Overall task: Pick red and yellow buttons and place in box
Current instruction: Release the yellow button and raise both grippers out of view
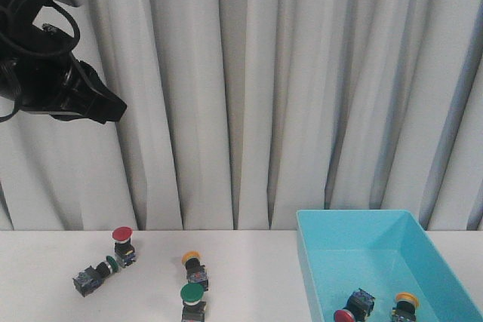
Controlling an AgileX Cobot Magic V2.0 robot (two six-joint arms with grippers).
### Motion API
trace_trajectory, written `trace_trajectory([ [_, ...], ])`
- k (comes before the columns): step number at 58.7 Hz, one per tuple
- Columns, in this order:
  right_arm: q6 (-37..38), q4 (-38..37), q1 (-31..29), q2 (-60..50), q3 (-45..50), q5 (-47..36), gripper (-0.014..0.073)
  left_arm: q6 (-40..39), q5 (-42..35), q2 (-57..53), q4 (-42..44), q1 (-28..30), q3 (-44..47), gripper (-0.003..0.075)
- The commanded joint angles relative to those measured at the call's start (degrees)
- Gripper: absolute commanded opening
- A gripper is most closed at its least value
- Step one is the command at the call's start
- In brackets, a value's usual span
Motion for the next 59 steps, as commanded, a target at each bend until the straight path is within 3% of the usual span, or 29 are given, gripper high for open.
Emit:
trace_trajectory([
  [1, -0.6, 1.2, -0.3, -0.2, -1.5, -3.1, -0.0008, -0.6, -2.8, -1.9, -1.6, -0.3, -1.5, -0.0007],
  [41, -0.6, 1.2, -0.3, -0.2, -1.5, -3.1, -0.0008, -1.0, -3.3, -2.0, 0.3, -0.3, -1.7, -0.0007],
  [51, -0.6, 1.2, -0.3, -0.2, -1.5, -3.3, -0.0008, -14.5, -10.6, -6.1, 9.0, -2.0, -1.2, -0.0007],
  [59, -0.6, 1.2, -0.3, -0.2, -1.5, -3.3, -0.0008, -17.5, -19.3, -13.4, 18.1, -4.3, 6.2, -0.0007],
])
